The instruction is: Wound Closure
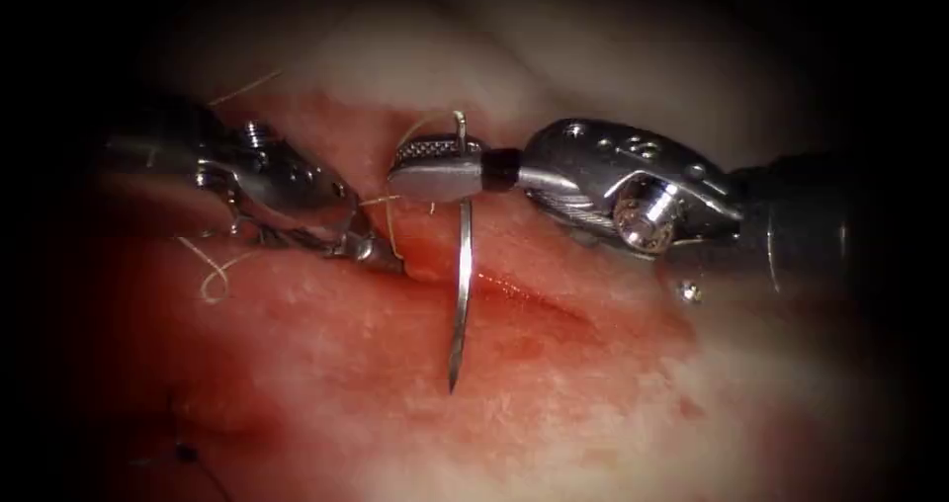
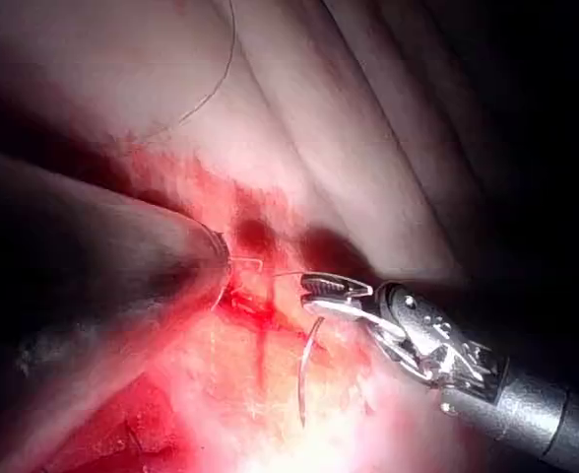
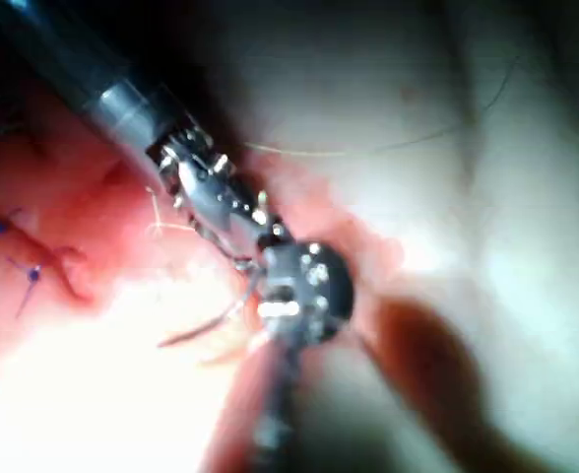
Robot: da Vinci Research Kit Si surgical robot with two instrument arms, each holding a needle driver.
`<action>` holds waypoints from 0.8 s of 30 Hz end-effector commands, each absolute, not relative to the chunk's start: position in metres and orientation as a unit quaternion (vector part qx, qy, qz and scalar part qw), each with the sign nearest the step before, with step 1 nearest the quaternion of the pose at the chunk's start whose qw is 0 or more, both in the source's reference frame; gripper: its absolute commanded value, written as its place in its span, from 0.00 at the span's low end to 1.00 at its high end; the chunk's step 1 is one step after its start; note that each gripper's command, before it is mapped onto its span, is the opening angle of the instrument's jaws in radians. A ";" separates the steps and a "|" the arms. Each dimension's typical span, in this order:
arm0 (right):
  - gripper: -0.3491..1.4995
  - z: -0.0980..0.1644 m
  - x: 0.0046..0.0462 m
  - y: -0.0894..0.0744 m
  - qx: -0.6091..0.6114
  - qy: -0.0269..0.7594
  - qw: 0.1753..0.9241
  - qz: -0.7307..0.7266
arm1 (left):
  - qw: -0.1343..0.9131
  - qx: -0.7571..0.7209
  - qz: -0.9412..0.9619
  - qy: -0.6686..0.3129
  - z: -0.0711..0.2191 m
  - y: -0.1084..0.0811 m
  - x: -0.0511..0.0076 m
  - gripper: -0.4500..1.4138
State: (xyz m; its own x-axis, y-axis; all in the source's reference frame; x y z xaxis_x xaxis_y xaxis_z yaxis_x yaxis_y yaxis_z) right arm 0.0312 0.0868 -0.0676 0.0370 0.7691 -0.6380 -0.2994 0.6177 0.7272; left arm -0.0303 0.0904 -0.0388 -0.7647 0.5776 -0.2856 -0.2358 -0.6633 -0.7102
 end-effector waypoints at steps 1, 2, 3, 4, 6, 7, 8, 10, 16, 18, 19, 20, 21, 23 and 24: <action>0.00 -0.067 0.0318 0.087 0.204 0.577 0.690 0.386 | 0.230 -0.251 0.875 -0.343 -0.038 0.090 -0.0310 0.05; 0.00 -0.067 0.0318 0.087 0.202 0.578 0.691 0.384 | 0.228 -0.250 0.873 -0.350 -0.038 0.091 -0.0312 0.05; 0.00 -0.067 0.0318 0.087 0.202 0.578 0.691 0.384 | 0.228 -0.246 0.872 -0.357 -0.038 0.091 -0.0313 0.05; 0.00 -0.067 0.0318 0.087 0.200 0.578 0.693 0.382 | 0.223 -0.244 0.871 -0.363 -0.038 0.091 -0.0314 0.05; 0.00 -0.067 0.0318 0.087 0.196 0.579 0.695 0.378 | 0.209 -0.220 0.872 -0.385 -0.038 0.091 -0.0316 0.05; 0.00 -0.067 0.0318 0.087 0.196 0.579 0.695 0.378 | 0.209 -0.220 0.872 -0.385 -0.038 0.091 -0.0316 0.05; 0.00 -0.067 0.0317 0.087 0.193 0.581 0.696 0.376 | 0.194 -0.210 0.869 -0.403 -0.037 0.092 -0.0319 0.05; 0.00 -0.066 0.0317 0.087 0.191 0.580 0.697 0.376 | 0.184 -0.204 0.866 -0.418 -0.037 0.092 -0.0321 0.05; 0.00 -0.066 0.0316 0.087 0.185 0.584 0.697 0.373 | 0.135 -0.171 0.835 -0.506 -0.037 0.090 -0.0326 0.25; 0.00 -0.066 0.0316 0.087 0.183 0.585 0.698 0.371 | 0.123 -0.163 0.829 -0.521 -0.037 0.089 -0.0328 0.25; 0.00 -0.066 0.0316 0.087 0.183 0.585 0.698 0.371 | 0.118 -0.161 0.827 -0.526 -0.037 0.089 -0.0329 0.24; 0.00 -0.066 0.0316 0.087 0.183 0.585 0.698 0.371 | 0.118 -0.161 0.827 -0.526 -0.037 0.089 -0.0329 0.24; 0.00 -0.066 0.0315 0.087 0.183 0.585 0.698 0.371 | 0.111 -0.157 0.824 -0.534 -0.037 0.089 -0.0332 0.23; 0.00 -0.066 0.0315 0.087 0.182 0.586 0.697 0.371 | 0.106 -0.159 0.817 -0.545 -0.037 0.089 -0.0335 0.21; 0.00 -0.066 0.0315 0.087 0.182 0.586 0.697 0.371 | 0.103 -0.168 0.805 -0.560 -0.037 0.090 -0.0339 0.21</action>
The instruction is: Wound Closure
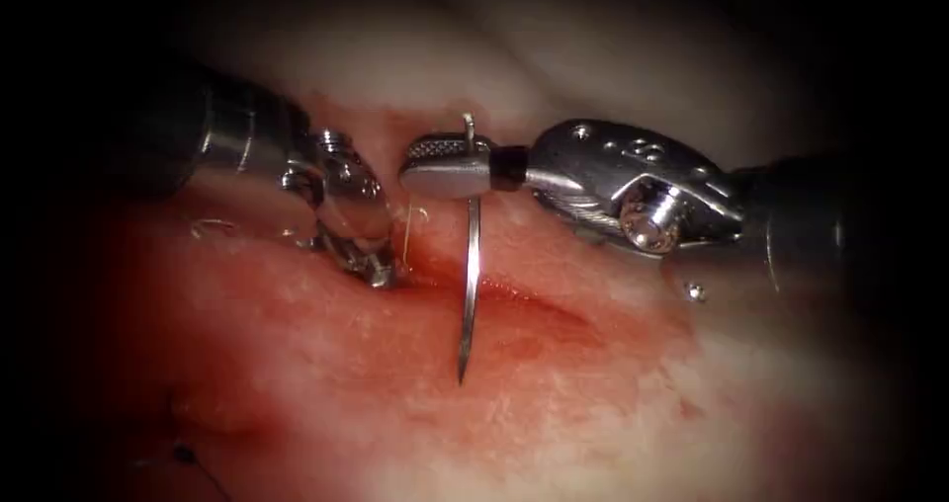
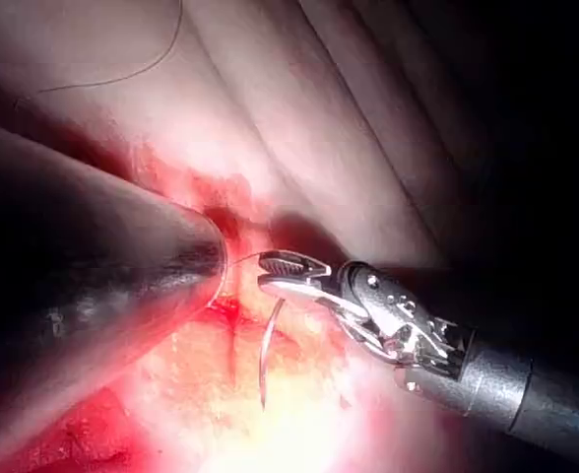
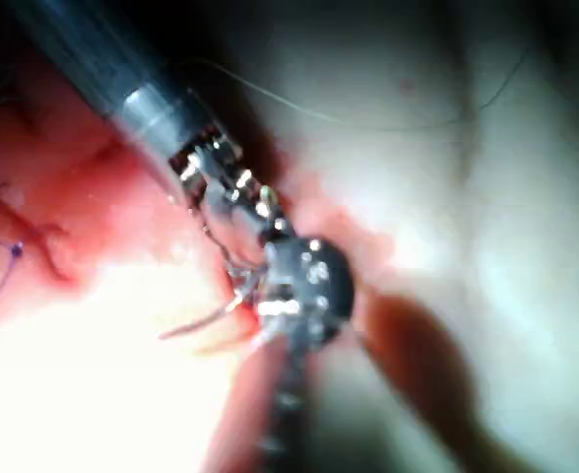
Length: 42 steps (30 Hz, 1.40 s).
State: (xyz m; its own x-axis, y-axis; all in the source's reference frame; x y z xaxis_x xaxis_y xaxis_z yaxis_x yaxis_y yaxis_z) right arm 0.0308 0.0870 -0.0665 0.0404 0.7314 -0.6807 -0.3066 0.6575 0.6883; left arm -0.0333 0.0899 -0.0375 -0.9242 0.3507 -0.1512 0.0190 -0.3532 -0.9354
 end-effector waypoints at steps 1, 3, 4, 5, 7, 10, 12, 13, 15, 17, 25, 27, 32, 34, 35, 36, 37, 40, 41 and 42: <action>0.00 -0.066 0.0315 0.087 0.182 0.586 0.697 0.371 | 0.103 -0.168 0.805 -0.560 -0.037 0.090 -0.0339 0.21; 0.00 -0.066 0.0315 0.087 0.179 0.586 0.698 0.371 | 0.105 -0.170 0.801 -0.565 -0.037 0.090 -0.0342 0.24; 0.00 -0.066 0.0314 0.087 0.177 0.587 0.697 0.372 | 0.109 -0.167 0.797 -0.570 -0.037 0.090 -0.0345 0.28; 0.00 -0.066 0.0314 0.087 0.174 0.588 0.697 0.370 | 0.110 -0.167 0.795 -0.573 -0.037 0.091 -0.0346 0.31; 0.00 -0.065 0.0312 0.087 0.155 0.584 0.704 0.373 | 0.108 -0.168 0.790 -0.580 -0.037 0.091 -0.0346 0.44; 0.00 -0.064 0.0311 0.088 0.136 0.581 0.707 0.379 | 0.105 -0.165 0.789 -0.583 -0.037 0.091 -0.0344 0.51; 0.00 -0.062 0.0307 0.089 0.123 0.579 0.708 0.384 | 0.103 -0.160 0.787 -0.587 -0.037 0.091 -0.0341 0.54; 0.00 -0.061 0.0305 0.089 0.118 0.579 0.708 0.386 | 0.104 -0.158 0.787 -0.588 -0.037 0.091 -0.0340 0.55; 0.00 -0.060 0.0301 0.089 0.108 0.577 0.710 0.389 | 0.097 -0.158 0.786 -0.590 -0.037 0.091 -0.0337 0.56; 0.00 -0.060 0.0298 0.089 0.096 0.574 0.710 0.397 | 0.090 -0.159 0.785 -0.592 -0.038 0.091 -0.0333 0.57; 0.00 -0.059 0.0305 0.090 0.078 0.574 0.704 0.411 | 0.086 -0.167 0.784 -0.592 -0.039 0.090 -0.0327 0.57; 0.00 -0.059 0.0307 0.090 0.076 0.573 0.704 0.413 | 0.087 -0.168 0.784 -0.591 -0.039 0.091 -0.0328 0.57; 0.00 -0.058 0.0311 0.090 0.065 0.570 0.704 0.418 | 0.091 -0.178 0.784 -0.588 -0.040 0.091 -0.0329 0.57; 0.00 -0.058 0.0313 0.090 0.058 0.568 0.705 0.421 | 0.091 -0.178 0.784 -0.587 -0.040 0.091 -0.0328 0.57; 0.00 -0.058 0.0314 0.090 0.056 0.568 0.705 0.421 | 0.091 -0.178 0.784 -0.587 -0.040 0.091 -0.0328 0.57; 0.00 -0.057 0.0316 0.090 0.054 0.568 0.705 0.421 | 0.091 -0.178 0.784 -0.587 -0.040 0.091 -0.0328 0.57; 0.00 -0.057 0.0317 0.090 0.053 0.568 0.705 0.421 | 0.091 -0.179 0.785 -0.586 -0.040 0.091 -0.0328 0.57; 0.00 -0.057 0.0323 0.090 0.047 0.566 0.706 0.423 | 0.092 -0.180 0.786 -0.585 -0.040 0.091 -0.0328 0.57; 0.00 -0.056 0.0329 0.090 0.042 0.565 0.707 0.423 | 0.092 -0.182 0.785 -0.584 -0.040 0.091 -0.0328 0.57; 0.00 -0.056 0.0329 0.090 0.042 0.565 0.707 0.423 | 0.092 -0.182 0.785 -0.584 -0.040 0.091 -0.0328 0.57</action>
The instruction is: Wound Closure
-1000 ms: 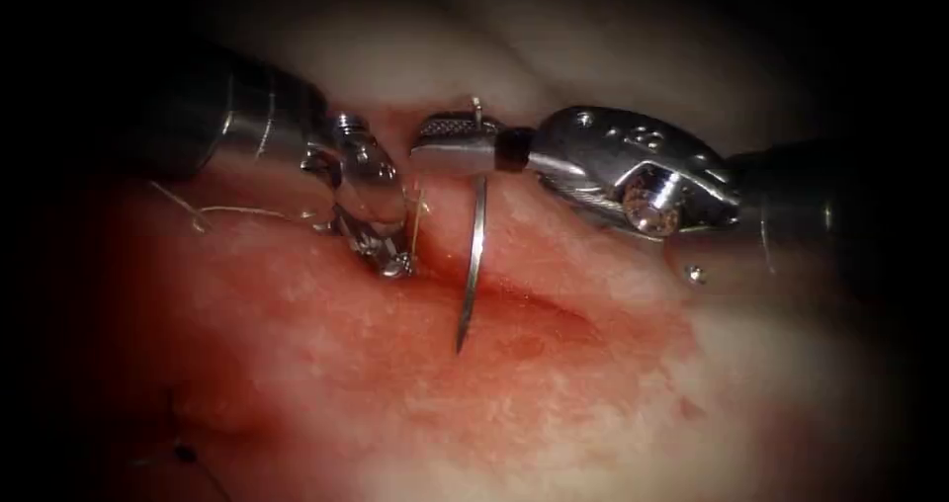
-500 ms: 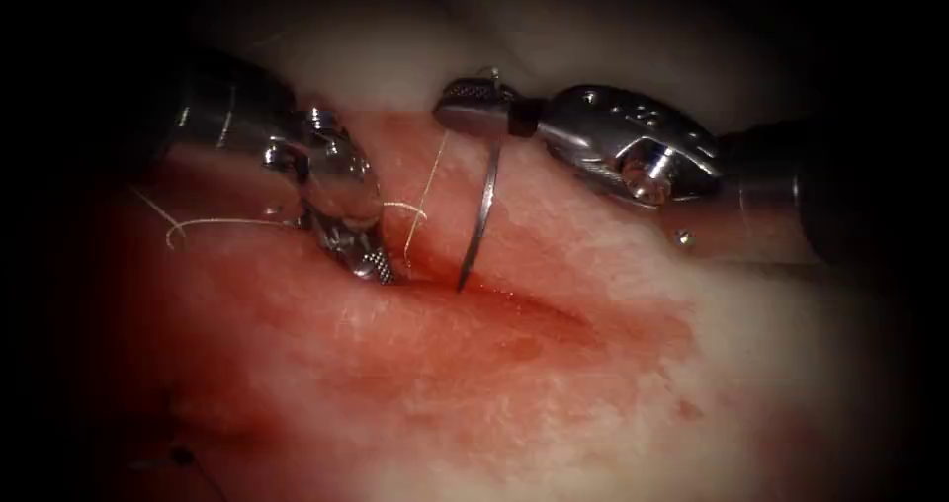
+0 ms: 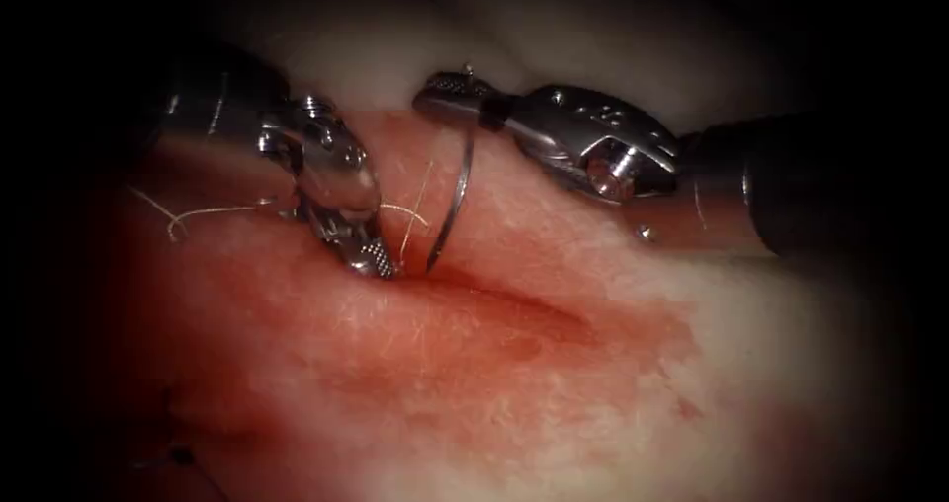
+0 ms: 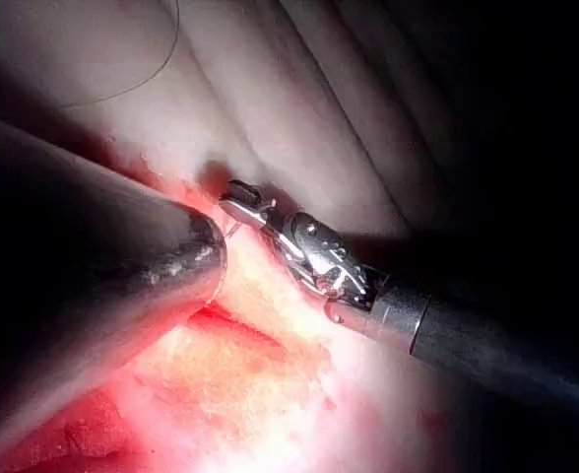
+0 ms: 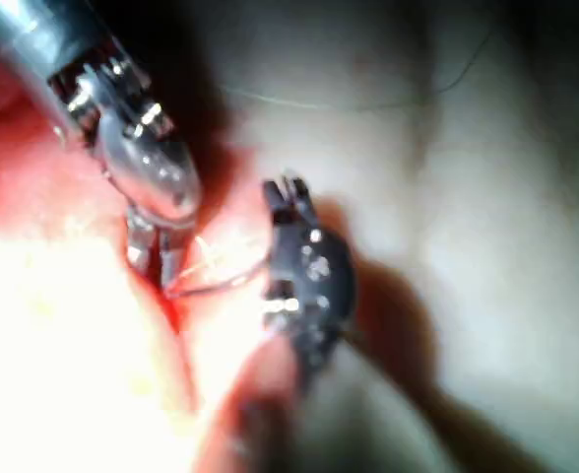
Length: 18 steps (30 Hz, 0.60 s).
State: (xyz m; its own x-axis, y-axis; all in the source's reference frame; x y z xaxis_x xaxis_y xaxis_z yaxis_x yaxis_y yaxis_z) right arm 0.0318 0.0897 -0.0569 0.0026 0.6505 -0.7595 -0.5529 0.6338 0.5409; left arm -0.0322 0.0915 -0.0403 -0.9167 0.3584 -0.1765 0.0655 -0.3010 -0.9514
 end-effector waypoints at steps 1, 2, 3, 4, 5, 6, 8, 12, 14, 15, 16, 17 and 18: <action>0.00 -0.056 0.0333 0.090 0.038 0.564 0.709 0.421 | 0.092 -0.182 0.786 -0.583 -0.040 0.091 -0.0327 0.57; 0.00 -0.056 0.0336 0.090 0.034 0.565 0.710 0.419 | 0.092 -0.183 0.787 -0.583 -0.040 0.091 -0.0326 0.57; 0.00 -0.056 0.0338 0.090 0.033 0.565 0.710 0.420 | 0.092 -0.183 0.787 -0.582 -0.040 0.091 -0.0325 0.57; 0.00 -0.056 0.0339 0.090 0.034 0.565 0.710 0.419 | 0.091 -0.184 0.788 -0.581 -0.040 0.091 -0.0324 0.57; 0.00 -0.056 0.0340 0.090 0.033 0.565 0.710 0.419 | 0.091 -0.184 0.787 -0.581 -0.040 0.091 -0.0323 0.57; 0.00 -0.056 0.0341 0.090 0.033 0.565 0.710 0.419 | 0.091 -0.184 0.788 -0.581 -0.040 0.091 -0.0322 0.57; 0.00 -0.056 0.0346 0.089 0.035 0.566 0.711 0.417 | 0.094 -0.188 0.790 -0.576 -0.040 0.092 -0.0320 0.57; 0.00 -0.057 0.0349 0.088 0.029 0.561 0.723 0.402 | 0.101 -0.199 0.792 -0.569 -0.041 0.093 -0.0317 0.56; 0.00 -0.056 0.0350 0.088 0.028 0.561 0.724 0.399 | 0.103 -0.202 0.792 -0.568 -0.042 0.093 -0.0316 0.56; 0.00 -0.056 0.0350 0.087 0.031 0.559 0.728 0.395 | 0.103 -0.202 0.791 -0.568 -0.042 0.093 -0.0317 0.56; 0.00 -0.056 0.0351 0.087 0.032 0.559 0.732 0.389 | 0.102 -0.201 0.792 -0.568 -0.042 0.093 -0.0317 0.56; 0.00 -0.056 0.0351 0.087 0.032 0.559 0.734 0.385 | 0.102 -0.201 0.792 -0.568 -0.042 0.093 -0.0316 0.56; 0.00 -0.056 0.0351 0.086 0.032 0.560 0.735 0.381 | 0.101 -0.201 0.792 -0.568 -0.042 0.093 -0.0315 0.56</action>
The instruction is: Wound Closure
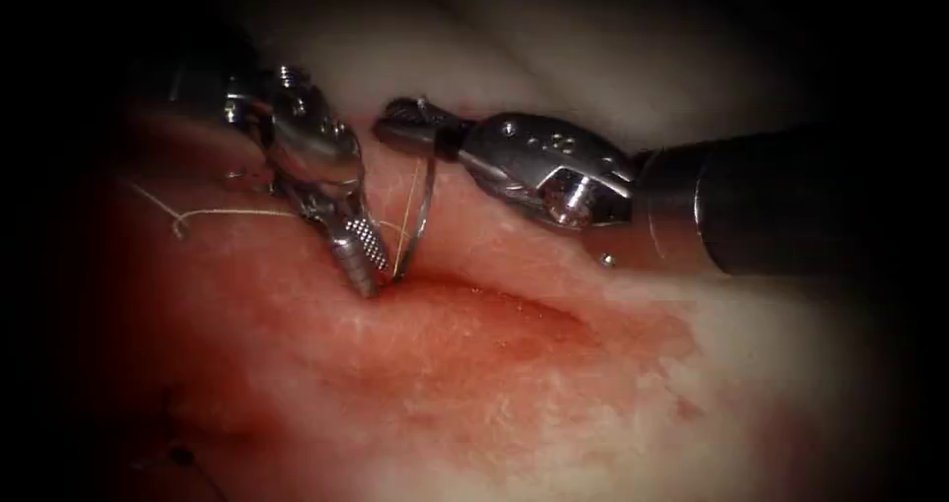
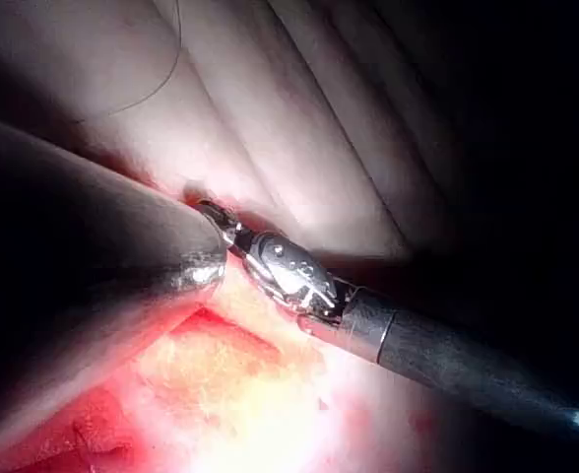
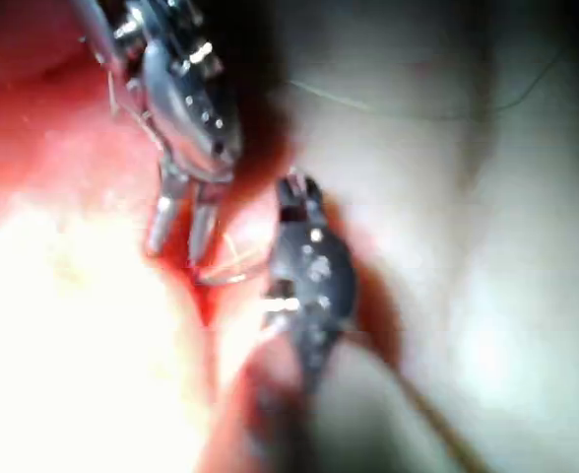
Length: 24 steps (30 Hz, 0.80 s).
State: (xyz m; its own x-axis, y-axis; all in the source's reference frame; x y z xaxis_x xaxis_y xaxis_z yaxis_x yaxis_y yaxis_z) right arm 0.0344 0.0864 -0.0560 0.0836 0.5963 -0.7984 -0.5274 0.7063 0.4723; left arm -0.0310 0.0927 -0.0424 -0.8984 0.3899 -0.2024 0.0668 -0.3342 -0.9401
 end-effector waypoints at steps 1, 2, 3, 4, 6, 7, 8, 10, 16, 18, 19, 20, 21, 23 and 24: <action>0.00 -0.056 0.0350 0.086 0.032 0.560 0.735 0.381 | 0.102 -0.202 0.793 -0.566 -0.042 0.093 -0.0314 0.56; 0.00 -0.056 0.0350 0.086 0.032 0.560 0.735 0.381 | 0.102 -0.202 0.793 -0.566 -0.042 0.093 -0.0314 0.56; 0.00 -0.056 0.0350 0.086 0.035 0.561 0.735 0.380 | 0.106 -0.206 0.796 -0.560 -0.042 0.093 -0.0311 0.56; 0.00 -0.056 0.0349 0.086 0.037 0.560 0.735 0.380 | 0.108 -0.208 0.797 -0.557 -0.042 0.093 -0.0310 0.56; 0.00 -0.056 0.0349 0.086 0.035 0.560 0.737 0.377 | 0.113 -0.214 0.800 -0.549 -0.043 0.093 -0.0306 0.56; 0.00 -0.057 0.0349 0.087 0.035 0.560 0.737 0.377 | 0.118 -0.218 0.803 -0.542 -0.043 0.093 -0.0303 0.55; 0.00 -0.057 0.0349 0.087 0.036 0.561 0.736 0.377 | 0.121 -0.220 0.804 -0.539 -0.044 0.093 -0.0301 0.55; 0.00 -0.057 0.0349 0.087 0.036 0.561 0.736 0.377 | 0.130 -0.225 0.808 -0.529 -0.045 0.092 -0.0298 0.55; 0.00 -0.057 0.0349 0.087 0.039 0.564 0.734 0.375 | 0.149 -0.231 0.816 -0.509 -0.046 0.089 -0.0295 0.54; 0.00 -0.057 0.0349 0.087 0.040 0.564 0.734 0.375 | 0.150 -0.232 0.817 -0.507 -0.047 0.088 -0.0297 0.54; 0.00 -0.057 0.0349 0.087 0.041 0.565 0.734 0.375 | 0.152 -0.232 0.817 -0.506 -0.047 0.088 -0.0299 0.54; 0.00 -0.057 0.0349 0.087 0.041 0.565 0.734 0.375 | 0.151 -0.233 0.818 -0.504 -0.047 0.087 -0.0301 0.54; 0.00 -0.057 0.0349 0.087 0.040 0.566 0.733 0.375 | 0.154 -0.233 0.818 -0.502 -0.047 0.087 -0.0306 0.53; 0.00 -0.057 0.0349 0.087 0.040 0.567 0.732 0.376 | 0.154 -0.232 0.820 -0.501 -0.047 0.086 -0.0309 0.53; 0.00 -0.057 0.0349 0.087 0.039 0.567 0.733 0.374 | 0.155 -0.232 0.820 -0.500 -0.047 0.086 -0.0310 0.53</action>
